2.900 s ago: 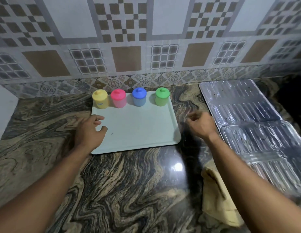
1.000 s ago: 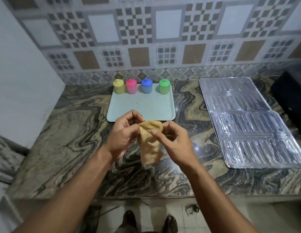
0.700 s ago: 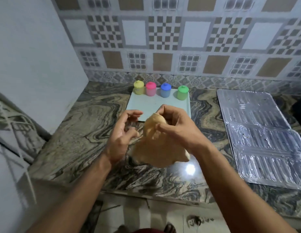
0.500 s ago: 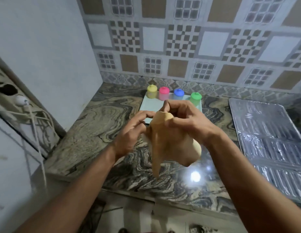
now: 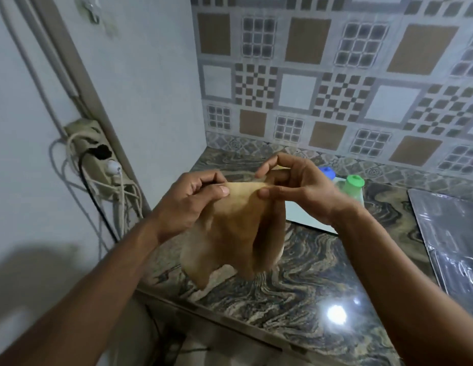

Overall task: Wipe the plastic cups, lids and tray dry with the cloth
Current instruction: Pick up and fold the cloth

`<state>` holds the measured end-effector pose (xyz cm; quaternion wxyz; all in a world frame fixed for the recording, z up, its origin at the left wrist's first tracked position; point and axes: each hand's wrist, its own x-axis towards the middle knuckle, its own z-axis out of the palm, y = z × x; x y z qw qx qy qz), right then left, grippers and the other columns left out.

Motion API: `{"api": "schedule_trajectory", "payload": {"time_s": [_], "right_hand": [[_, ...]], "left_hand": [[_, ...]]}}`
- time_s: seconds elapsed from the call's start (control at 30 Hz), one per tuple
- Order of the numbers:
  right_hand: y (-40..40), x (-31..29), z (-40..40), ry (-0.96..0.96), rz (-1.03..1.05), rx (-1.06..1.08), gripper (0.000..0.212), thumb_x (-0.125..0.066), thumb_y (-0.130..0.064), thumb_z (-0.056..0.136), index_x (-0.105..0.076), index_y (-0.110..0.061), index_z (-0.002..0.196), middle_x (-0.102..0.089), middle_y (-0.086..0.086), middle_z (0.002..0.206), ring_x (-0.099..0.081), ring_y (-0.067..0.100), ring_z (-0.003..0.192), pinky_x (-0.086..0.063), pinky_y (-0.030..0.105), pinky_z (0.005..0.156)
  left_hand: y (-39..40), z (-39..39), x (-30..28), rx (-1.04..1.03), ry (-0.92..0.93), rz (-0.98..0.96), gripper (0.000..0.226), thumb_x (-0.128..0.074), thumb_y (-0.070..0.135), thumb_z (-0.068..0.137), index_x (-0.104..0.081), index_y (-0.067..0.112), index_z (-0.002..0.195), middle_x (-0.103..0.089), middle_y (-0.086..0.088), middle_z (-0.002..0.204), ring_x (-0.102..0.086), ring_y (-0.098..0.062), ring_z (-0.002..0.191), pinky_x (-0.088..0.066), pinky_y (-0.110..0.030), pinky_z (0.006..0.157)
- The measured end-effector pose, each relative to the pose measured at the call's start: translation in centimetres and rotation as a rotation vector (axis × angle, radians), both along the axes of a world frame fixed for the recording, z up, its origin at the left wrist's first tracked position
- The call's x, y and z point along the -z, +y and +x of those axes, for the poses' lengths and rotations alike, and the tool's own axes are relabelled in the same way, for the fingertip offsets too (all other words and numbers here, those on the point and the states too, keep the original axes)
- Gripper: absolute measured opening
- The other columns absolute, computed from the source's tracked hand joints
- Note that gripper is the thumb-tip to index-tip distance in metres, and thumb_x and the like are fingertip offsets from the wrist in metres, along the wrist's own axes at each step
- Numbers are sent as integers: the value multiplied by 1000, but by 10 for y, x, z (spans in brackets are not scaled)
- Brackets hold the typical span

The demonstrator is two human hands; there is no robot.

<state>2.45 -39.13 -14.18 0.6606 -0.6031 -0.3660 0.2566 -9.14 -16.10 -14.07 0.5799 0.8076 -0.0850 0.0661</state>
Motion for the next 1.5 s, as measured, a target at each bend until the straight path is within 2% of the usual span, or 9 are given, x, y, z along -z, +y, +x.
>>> {"api": "schedule_trajectory", "payload": {"time_s": [0.2,0.33,0.47,0.7,0.83,1.03,1.17,1.3,1.5], "right_hand": [[61,2,10,-83,10,-44,21,-72,-8,94,-58,-9,109,-67,0,79,-64,9,74,-55,20,67],[99,-20,30,-243,-12,-58,13,-74,-9,97,-64,-7,106,-68,10,90,-66,19,85,-57,29,76],[147,-55,50,-481,-27,-73,23,-82,-15,92,-72,-9,111,-72,15,106,-72,36,98,-63,47,85],[222,-120,90,-779,1,51,19,-85,-21,91,-80,-19,109,-78,-8,107,-73,12,102,-59,31,89],[261,-152,115,-838,-20,182,10,-82,-21,93,-80,-25,101,-78,-13,99,-72,5,97,-61,34,89],[306,-191,151,-847,-70,259,13,-81,-26,91,-77,-38,91,-76,-12,101,-69,12,101,-57,31,90],[327,-199,164,-793,-124,247,13,-81,-26,91,-76,-37,88,-73,-8,99,-67,13,96,-49,21,75],[341,-194,168,-811,-171,227,5,-78,-28,95,-79,-27,100,-73,-6,105,-65,18,102,-51,27,87],[346,-172,158,-731,-216,211,10,-75,-33,97,-78,-25,102,-73,-5,107,-66,20,104,-51,31,88]], "left_hand": [[64,-9,-10,-218,-144,273,16,-58,33,100,-65,21,92,-63,8,78,-57,-9,74,-44,-34,72],[101,-17,-29,-365,-208,274,9,-64,26,101,-65,31,109,-69,2,81,-62,-14,72,-44,-28,70],[131,-22,-65,-449,-312,380,19,-66,10,101,-76,26,105,-77,15,98,-72,-4,97,-54,-19,85],[168,-1,-116,-698,-419,574,26,-90,25,79,-79,31,102,-68,18,99,-65,4,95,-43,-6,84],[182,34,-141,-849,-448,670,32,-90,29,76,-79,28,107,-54,5,99,-59,-5,83,-38,-5,76],[195,76,-171,-976,-424,788,35,-83,25,82,-77,19,116,-46,-1,111,-61,-21,91,-57,-34,88],[198,92,-175,-1078,-388,947,31,-76,24,89,-76,16,119,-47,-7,120,-64,-25,89,-60,-37,82],[198,100,-171,-1186,-333,1075,22,-71,21,92,-76,18,114,-46,-6,122,-64,-27,88,-61,-45,76],[192,104,-160,-1252,-235,1259,21,-65,29,94,-77,25,111,-53,-4,123,-56,-28,111,-45,-47,101]]}}
